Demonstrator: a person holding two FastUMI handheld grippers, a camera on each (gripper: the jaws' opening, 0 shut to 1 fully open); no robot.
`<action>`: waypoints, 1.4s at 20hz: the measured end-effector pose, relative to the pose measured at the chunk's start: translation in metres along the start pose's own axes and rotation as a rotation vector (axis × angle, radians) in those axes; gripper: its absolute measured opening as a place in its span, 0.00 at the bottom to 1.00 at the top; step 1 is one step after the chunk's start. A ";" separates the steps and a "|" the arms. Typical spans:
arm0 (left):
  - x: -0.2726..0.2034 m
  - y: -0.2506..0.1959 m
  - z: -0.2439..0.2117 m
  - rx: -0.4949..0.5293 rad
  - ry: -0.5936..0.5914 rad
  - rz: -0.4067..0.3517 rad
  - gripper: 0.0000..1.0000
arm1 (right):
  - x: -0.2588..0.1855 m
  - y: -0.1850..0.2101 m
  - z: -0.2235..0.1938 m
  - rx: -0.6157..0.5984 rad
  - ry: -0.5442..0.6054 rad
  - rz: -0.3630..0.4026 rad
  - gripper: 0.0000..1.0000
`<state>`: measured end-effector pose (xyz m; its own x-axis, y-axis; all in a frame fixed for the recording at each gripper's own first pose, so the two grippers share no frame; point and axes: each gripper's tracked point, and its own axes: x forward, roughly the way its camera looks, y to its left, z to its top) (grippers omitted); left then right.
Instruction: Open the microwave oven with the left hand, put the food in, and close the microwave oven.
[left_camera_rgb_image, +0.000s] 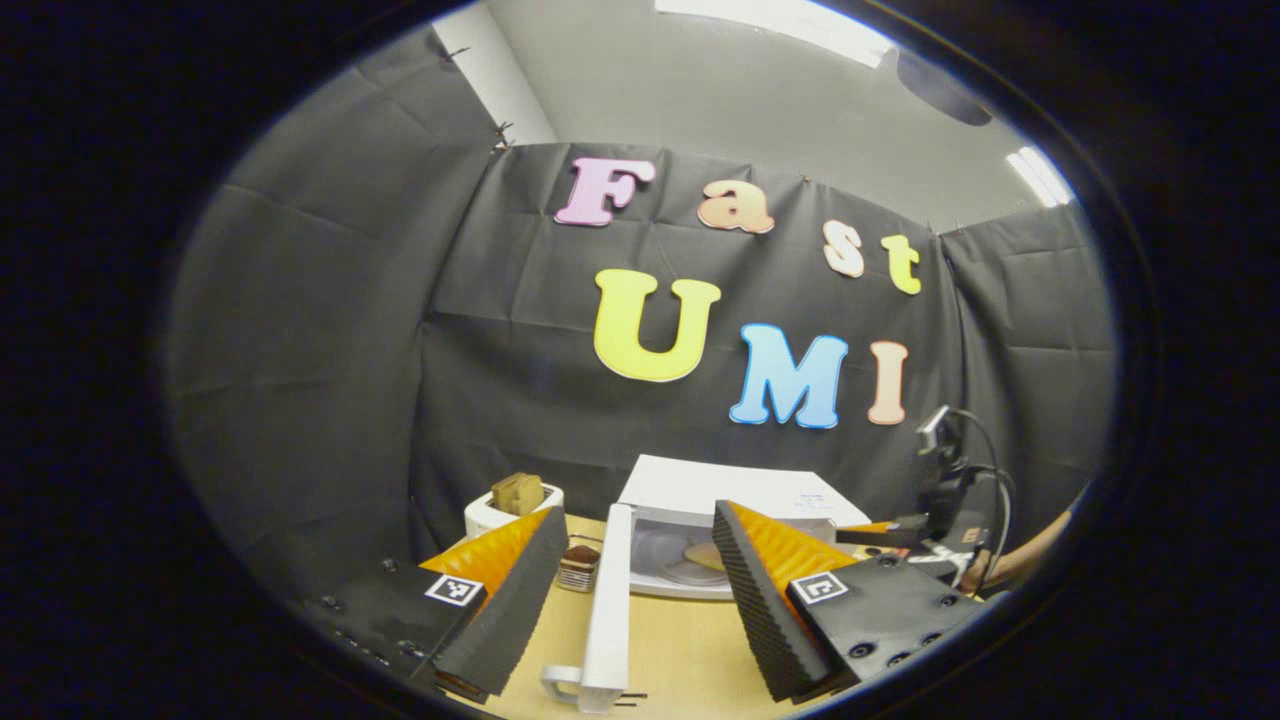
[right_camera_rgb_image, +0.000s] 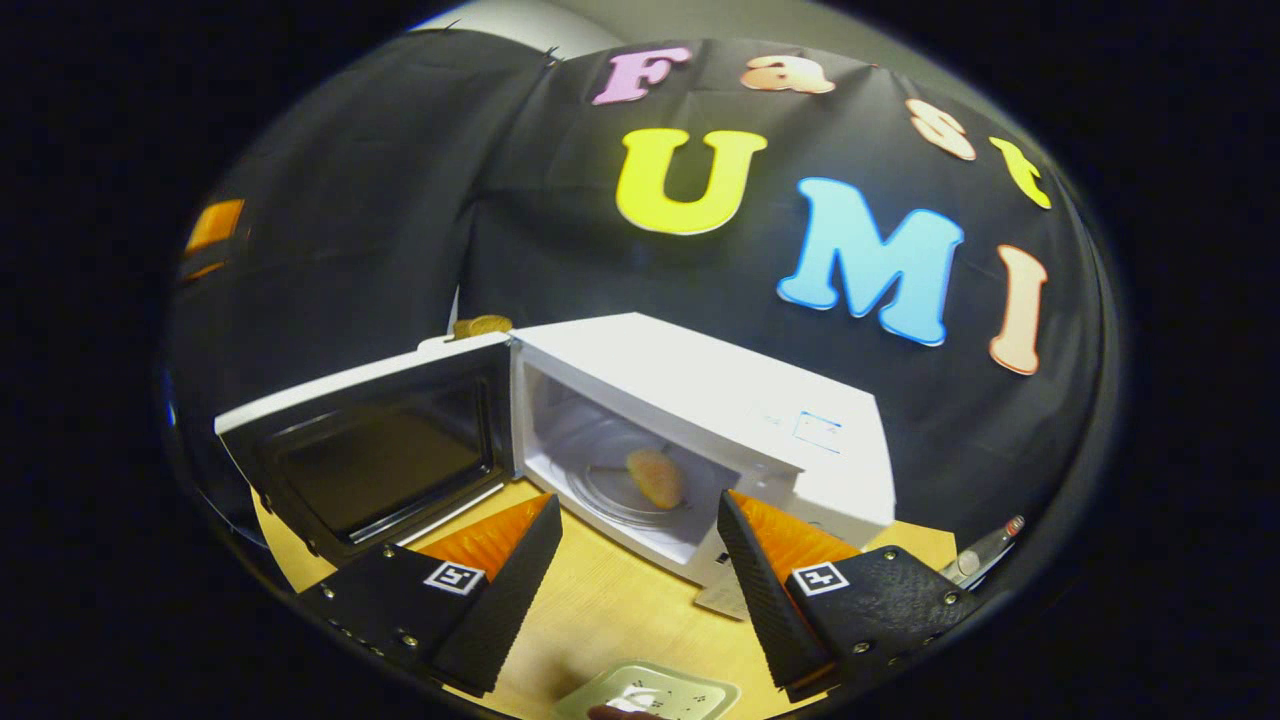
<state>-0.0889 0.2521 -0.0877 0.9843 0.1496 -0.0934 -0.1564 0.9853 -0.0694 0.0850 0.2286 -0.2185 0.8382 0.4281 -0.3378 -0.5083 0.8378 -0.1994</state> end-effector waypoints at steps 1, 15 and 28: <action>0.004 -0.008 -0.005 -0.005 0.008 -0.024 0.96 | -0.016 -0.005 0.008 0.019 -0.024 -0.016 0.96; 0.040 -0.036 -0.029 -0.001 0.063 -0.115 0.82 | -0.133 -0.028 0.082 0.107 -0.250 -0.128 0.95; -0.007 0.078 -0.126 0.151 0.349 0.055 0.07 | -0.133 -0.020 0.083 0.124 -0.252 -0.108 0.95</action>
<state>-0.1182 0.3170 -0.2175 0.8837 0.1914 -0.4271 -0.1689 0.9815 0.0904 0.0004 0.1830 -0.0935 0.9167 0.3918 -0.0790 -0.3984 0.9115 -0.1026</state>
